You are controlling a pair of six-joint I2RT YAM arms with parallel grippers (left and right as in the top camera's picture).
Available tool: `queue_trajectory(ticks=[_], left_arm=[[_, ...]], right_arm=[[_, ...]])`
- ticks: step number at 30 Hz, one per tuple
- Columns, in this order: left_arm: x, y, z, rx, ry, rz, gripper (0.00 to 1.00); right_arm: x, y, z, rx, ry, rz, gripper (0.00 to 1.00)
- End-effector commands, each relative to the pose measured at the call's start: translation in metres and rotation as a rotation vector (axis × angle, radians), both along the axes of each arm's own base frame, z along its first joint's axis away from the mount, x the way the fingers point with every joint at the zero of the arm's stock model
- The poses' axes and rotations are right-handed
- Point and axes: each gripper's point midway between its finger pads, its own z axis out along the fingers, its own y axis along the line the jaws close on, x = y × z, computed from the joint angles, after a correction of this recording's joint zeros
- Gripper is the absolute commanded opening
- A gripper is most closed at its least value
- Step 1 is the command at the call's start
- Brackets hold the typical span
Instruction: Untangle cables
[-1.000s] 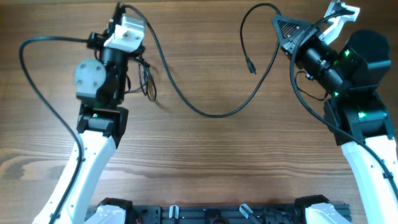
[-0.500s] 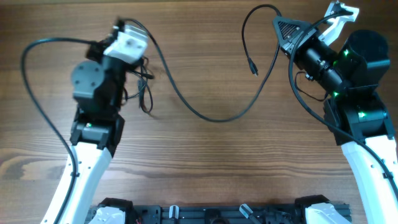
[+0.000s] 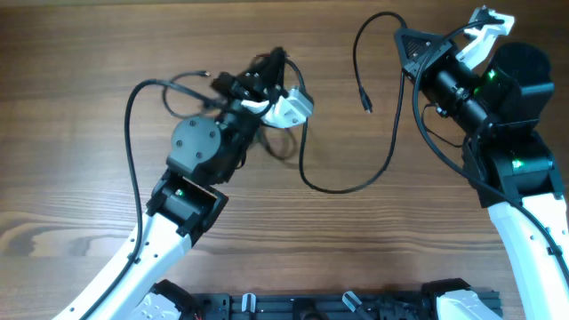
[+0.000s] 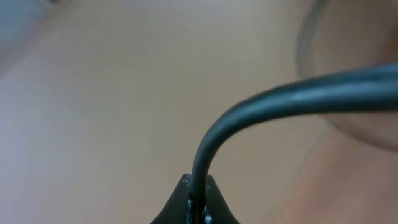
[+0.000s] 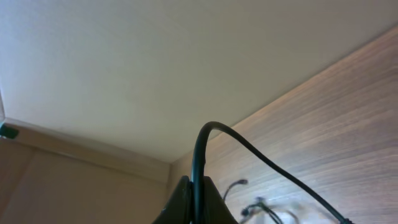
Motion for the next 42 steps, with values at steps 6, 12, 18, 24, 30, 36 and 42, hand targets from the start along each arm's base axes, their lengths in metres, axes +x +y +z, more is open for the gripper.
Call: queue_trajectory(ticks=[6,12,18,24,30,36,42], left_arm=[[0.019,0.049,-0.008,0.307,-0.064,0.312,0.04],[0.016,0.034,-0.017,0.138,0.029,0.197,0.04],[-0.005,-0.011,-0.025,-0.006,0.139,-0.119,0.04],[-0.046,-0.064,-0.065,-0.012,0.350,-0.514,0.04],[-0.049,-0.089,-0.117,0.043,0.508,-0.577,0.04],[-0.065,-0.127,-0.175,0.116,0.650,-0.653,0.04],[-0.077,-0.155,-0.202,0.091,0.743,-0.698,0.04]], right_arm=[[0.003,-0.008,0.001,-0.037,-0.006,-0.036,0.04],[0.012,-0.033,-0.001,-0.097,-0.015,-0.183,0.04],[0.016,-0.060,-0.008,-0.146,0.005,-0.292,0.04],[0.015,-0.107,-0.020,-0.159,0.062,-0.403,0.04],[0.006,-0.163,-0.035,-0.187,0.138,-0.535,0.04],[-0.004,-0.200,-0.053,-0.243,0.216,-0.654,0.04],[-0.005,-0.216,-0.085,-0.327,0.331,-0.680,0.04]])
